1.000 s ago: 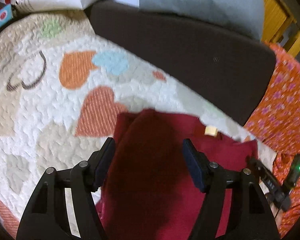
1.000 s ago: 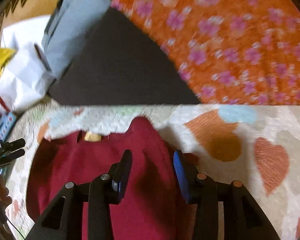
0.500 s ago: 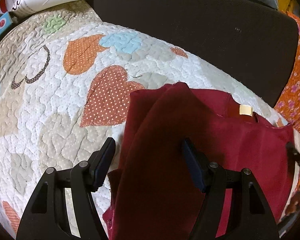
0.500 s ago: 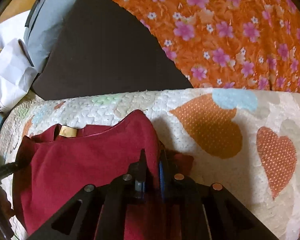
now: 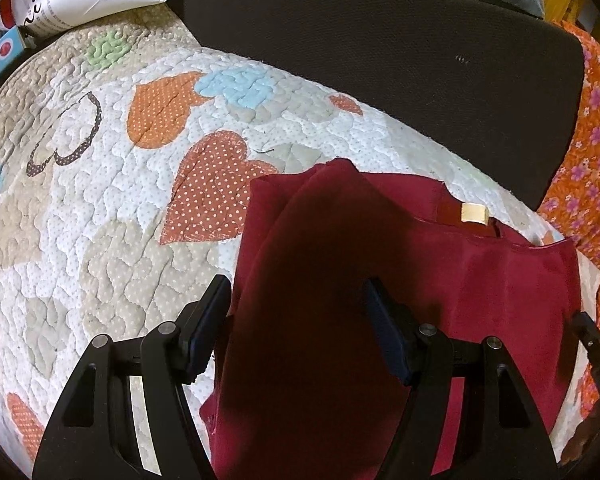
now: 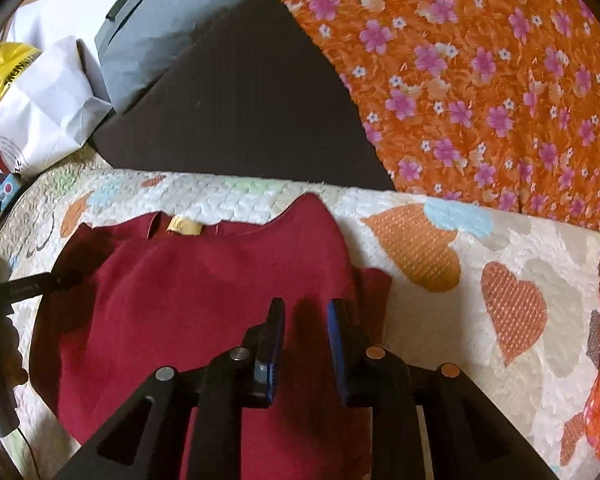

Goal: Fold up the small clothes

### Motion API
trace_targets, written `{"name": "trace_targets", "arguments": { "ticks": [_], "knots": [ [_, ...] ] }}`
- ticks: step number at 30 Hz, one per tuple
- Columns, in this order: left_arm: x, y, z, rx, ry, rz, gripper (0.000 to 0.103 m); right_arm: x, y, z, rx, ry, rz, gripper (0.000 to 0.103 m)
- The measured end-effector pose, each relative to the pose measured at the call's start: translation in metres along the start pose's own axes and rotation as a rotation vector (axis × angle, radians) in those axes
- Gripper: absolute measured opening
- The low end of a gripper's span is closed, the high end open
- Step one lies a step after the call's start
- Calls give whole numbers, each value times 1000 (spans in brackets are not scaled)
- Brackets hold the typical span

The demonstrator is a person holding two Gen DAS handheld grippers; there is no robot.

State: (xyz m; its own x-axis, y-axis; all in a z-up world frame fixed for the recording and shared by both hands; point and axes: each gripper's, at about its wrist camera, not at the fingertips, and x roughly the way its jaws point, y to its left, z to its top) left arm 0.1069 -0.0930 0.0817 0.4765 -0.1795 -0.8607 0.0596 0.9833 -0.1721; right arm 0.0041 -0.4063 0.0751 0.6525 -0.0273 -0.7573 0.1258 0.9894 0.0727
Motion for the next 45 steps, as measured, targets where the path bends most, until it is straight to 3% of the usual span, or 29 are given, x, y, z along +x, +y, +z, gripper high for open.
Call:
{"name": "trace_targets", "arguments": {
  "ticks": [18,23,27,32,37,40,45],
  "knots": [
    [5,15,0,-16,11,28,68,12,4,0,7,39,-19,20],
    [22,20,-1,-24,47,18,71,36,-7,1,36,81,-25,20],
    [27,27,1,-58,61,-4,76,46,-12,5,43,64,-36,20],
    [19,26,1,-48,50,11,76,30,-9,7,54,67,-37,21],
    [-2,29,-16,-29,49,3,76,4,5,-8,-2,76,2,23],
    [-14,33,-31,-18,63,0,76,13,7,-21,-3,102,5,33],
    [-32,53,-53,-66,98,-44,76,13,23,-16,-30,126,-23,33]
  ]
}}
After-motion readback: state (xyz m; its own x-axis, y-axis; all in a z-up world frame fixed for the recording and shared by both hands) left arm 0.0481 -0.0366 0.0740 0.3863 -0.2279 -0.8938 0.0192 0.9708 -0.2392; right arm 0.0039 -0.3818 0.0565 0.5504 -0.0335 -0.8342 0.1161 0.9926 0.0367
